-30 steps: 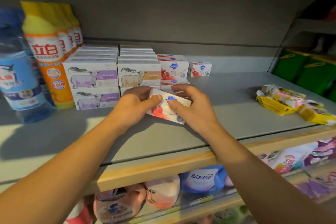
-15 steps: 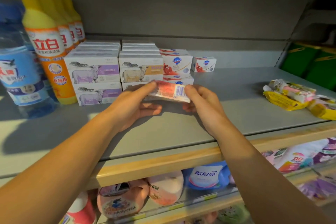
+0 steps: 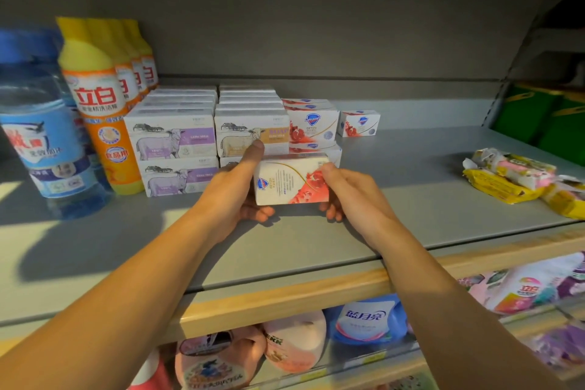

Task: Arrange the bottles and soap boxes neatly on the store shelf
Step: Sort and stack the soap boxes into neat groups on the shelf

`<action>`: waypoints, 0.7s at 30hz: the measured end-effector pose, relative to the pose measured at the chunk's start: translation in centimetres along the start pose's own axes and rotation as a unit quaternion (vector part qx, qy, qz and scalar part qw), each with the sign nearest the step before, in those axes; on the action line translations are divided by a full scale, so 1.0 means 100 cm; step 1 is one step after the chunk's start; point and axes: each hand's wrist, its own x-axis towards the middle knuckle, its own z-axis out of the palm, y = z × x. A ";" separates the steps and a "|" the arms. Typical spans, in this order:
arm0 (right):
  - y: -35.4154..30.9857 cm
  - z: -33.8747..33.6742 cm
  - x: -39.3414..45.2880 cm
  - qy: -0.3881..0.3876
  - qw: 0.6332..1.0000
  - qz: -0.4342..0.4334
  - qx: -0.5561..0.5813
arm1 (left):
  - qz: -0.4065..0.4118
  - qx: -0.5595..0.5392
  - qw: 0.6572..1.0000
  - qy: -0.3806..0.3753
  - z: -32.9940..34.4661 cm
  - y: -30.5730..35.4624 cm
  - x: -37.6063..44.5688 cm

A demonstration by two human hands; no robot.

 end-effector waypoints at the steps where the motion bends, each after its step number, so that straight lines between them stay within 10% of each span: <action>1: 0.000 0.000 0.000 0.011 1.000 0.002 -0.001 | 0.000 0.012 1.000 -0.005 0.001 -0.001 0.000; 21: 0.009 -0.004 0.006 -0.003 0.989 -0.030 0.146 | 0.209 0.140 0.967 -0.043 0.002 0.000 -0.007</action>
